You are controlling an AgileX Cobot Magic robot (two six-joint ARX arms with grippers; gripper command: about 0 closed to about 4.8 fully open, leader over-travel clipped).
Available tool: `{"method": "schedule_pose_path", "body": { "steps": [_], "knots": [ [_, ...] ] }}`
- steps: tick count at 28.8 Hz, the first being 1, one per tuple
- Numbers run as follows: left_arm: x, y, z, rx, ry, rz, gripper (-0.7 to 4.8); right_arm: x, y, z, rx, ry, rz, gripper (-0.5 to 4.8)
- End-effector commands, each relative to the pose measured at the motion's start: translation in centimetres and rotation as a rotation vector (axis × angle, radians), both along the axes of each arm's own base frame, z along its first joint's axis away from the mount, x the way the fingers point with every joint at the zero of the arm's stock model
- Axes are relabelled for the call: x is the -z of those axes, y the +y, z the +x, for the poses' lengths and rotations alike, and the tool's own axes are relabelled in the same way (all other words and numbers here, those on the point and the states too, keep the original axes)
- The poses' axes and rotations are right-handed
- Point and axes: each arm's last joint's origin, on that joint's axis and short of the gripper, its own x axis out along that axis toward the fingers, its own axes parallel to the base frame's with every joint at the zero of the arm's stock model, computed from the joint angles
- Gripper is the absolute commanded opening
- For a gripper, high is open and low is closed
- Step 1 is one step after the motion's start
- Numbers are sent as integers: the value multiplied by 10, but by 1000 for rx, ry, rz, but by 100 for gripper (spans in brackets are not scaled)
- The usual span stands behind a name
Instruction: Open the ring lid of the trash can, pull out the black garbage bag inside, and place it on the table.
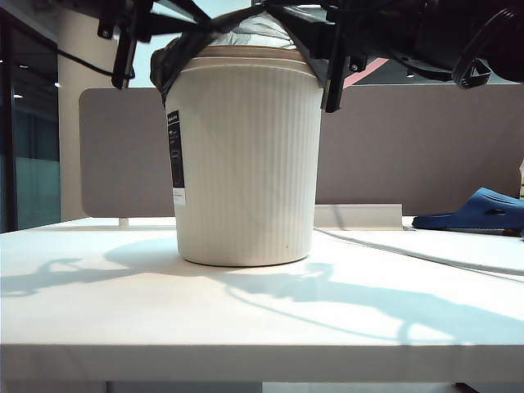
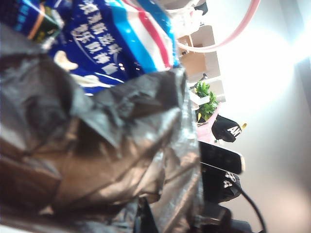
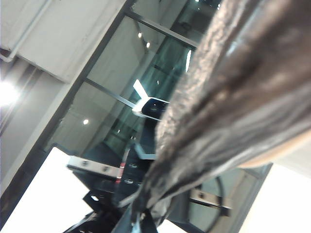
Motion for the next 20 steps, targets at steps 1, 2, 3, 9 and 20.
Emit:
{"method": "schedule_pose_path", "body": {
  "steps": [1,2,3,9,20],
  "knots": [
    [-9,2,-7,7,-44,6,-6,-4,1,-2,-8,-27,6,-1],
    [-11,3,-9,7,-53,5,-6,-4,1,-2,-9,-31,8,-1],
    [-12,3,-10,5,-57,3,-6,-4,0,-2,-8,-32,9,-1],
    [-21,3,-11,-1,-127,-34,-6,-9,1,-1,-9,-56,21,-1],
    [-34,4,-10,-21,-219,-99,-6,-45,10,15,-16,-142,12,-1]
  ]
}}
